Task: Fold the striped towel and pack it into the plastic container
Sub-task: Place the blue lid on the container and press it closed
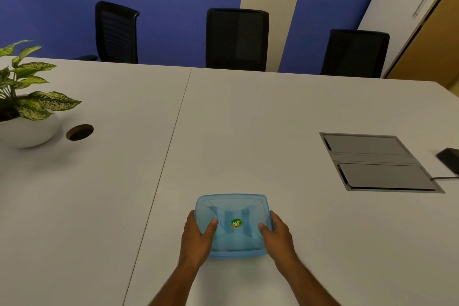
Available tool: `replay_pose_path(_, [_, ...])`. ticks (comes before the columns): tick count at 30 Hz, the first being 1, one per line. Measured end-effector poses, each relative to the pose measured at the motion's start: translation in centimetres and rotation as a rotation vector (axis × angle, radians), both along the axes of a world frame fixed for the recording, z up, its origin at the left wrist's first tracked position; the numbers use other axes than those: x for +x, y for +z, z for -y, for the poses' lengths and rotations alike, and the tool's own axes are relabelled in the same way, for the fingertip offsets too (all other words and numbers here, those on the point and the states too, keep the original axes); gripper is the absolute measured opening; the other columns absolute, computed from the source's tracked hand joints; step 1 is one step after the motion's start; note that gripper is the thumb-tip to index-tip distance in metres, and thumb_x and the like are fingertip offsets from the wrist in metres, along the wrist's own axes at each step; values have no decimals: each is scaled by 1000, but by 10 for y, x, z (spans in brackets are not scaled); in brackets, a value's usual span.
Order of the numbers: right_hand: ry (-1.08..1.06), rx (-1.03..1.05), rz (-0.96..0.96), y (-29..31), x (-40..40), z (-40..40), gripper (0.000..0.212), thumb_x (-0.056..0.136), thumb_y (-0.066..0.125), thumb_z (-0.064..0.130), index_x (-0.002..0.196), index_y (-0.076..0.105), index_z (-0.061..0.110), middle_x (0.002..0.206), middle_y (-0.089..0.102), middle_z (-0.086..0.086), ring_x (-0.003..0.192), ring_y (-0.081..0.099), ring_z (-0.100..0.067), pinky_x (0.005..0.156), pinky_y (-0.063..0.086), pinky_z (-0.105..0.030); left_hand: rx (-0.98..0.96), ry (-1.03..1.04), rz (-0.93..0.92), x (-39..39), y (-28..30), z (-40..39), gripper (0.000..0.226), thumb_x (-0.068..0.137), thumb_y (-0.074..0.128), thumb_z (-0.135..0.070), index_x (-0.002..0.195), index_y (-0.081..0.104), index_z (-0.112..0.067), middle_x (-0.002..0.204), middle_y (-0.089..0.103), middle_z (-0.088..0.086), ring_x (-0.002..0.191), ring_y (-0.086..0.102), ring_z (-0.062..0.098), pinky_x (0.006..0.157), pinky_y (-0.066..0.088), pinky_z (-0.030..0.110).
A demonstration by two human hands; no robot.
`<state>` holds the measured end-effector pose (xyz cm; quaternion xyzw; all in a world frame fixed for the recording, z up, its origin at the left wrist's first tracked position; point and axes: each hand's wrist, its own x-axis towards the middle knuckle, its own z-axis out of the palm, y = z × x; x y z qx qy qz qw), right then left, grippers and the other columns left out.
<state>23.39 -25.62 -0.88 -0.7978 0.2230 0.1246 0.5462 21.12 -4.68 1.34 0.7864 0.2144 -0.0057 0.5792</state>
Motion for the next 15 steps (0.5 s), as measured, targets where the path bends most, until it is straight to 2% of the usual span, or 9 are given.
replay_pose_path(2, [20, -23, -12, 6, -2, -1, 52, 73, 59, 38, 124, 61, 28, 114, 71, 3, 101, 67, -19, 93, 55, -46, 23, -5, -4, 2, -3, 0, 34, 88, 70, -31, 114, 49, -27, 103, 60, -8, 97, 61, 16, 69, 46, 21])
replay_pose_path(5, [8, -36, -13, 18, -2, -2, 32, 84, 65, 21, 115, 65, 28, 106, 71, 4, 94, 69, -19, 88, 57, -45, 58, -6, -44, 5, -10, -2, 42, 82, 73, -42, 114, 55, -23, 104, 63, -3, 96, 64, 18, 73, 54, 29])
replay_pose_path(7, [3, -35, -23, 21, 0, -1, 34, 84, 68, 18, 116, 65, 27, 106, 70, 0, 93, 68, -21, 85, 58, -45, 92, -8, -81, 7, -16, -6, 61, 70, 69, -62, 116, 56, -24, 103, 65, -1, 93, 64, 18, 75, 59, 40])
replay_pose_path(9, [-2, -62, -19, 20, 3, 1, 40, 81, 72, 21, 120, 65, 25, 107, 69, -5, 94, 67, -24, 86, 57, -45, 123, -5, -97, 8, -22, -9, 73, 61, 63, -72, 116, 56, -25, 103, 64, 0, 92, 64, 18, 77, 59, 44])
replay_pose_path(15, [-31, -46, -66, 10, 9, 5, 48, 74, 78, 24, 119, 62, 21, 94, 70, -8, 87, 70, -26, 82, 58, -50, 142, 4, -132, 10, -18, -9, 67, 73, 76, -57, 121, 53, -17, 108, 61, 4, 94, 62, 21, 79, 59, 42])
